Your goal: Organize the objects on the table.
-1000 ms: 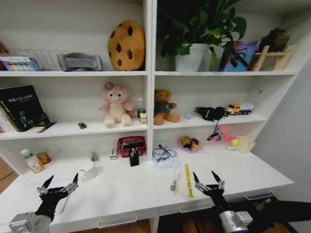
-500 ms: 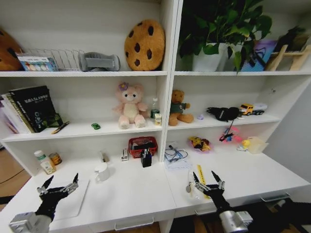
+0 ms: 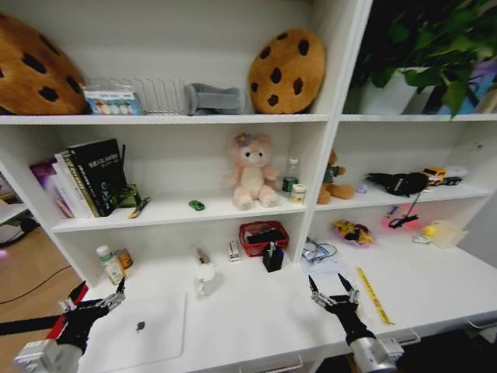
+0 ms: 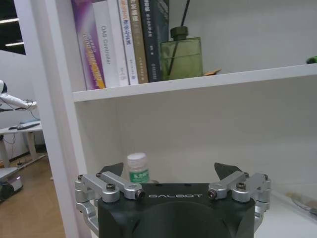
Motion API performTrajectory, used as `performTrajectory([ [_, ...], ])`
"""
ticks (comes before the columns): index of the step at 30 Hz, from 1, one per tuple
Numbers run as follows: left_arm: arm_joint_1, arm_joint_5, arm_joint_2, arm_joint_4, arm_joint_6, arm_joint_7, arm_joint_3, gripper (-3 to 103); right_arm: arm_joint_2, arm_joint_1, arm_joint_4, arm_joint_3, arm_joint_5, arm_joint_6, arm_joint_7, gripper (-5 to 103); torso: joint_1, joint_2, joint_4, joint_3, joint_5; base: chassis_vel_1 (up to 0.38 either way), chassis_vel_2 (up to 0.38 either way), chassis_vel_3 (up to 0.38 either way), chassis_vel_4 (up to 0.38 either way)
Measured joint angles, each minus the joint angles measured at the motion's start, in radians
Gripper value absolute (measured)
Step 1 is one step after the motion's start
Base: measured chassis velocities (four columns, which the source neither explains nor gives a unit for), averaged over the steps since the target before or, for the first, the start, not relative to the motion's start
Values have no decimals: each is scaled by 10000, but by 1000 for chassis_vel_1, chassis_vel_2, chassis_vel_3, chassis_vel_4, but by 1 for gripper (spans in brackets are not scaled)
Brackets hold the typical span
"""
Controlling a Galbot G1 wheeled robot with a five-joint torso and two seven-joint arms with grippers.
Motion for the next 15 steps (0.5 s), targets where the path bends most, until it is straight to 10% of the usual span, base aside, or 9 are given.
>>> performTrajectory([
  [15, 0, 0, -3, 0, 0, 3, 1, 100, -4, 0, 0, 6, 0, 0, 1, 100, -3, 0, 6, 0, 1, -24, 1, 31, -5],
])
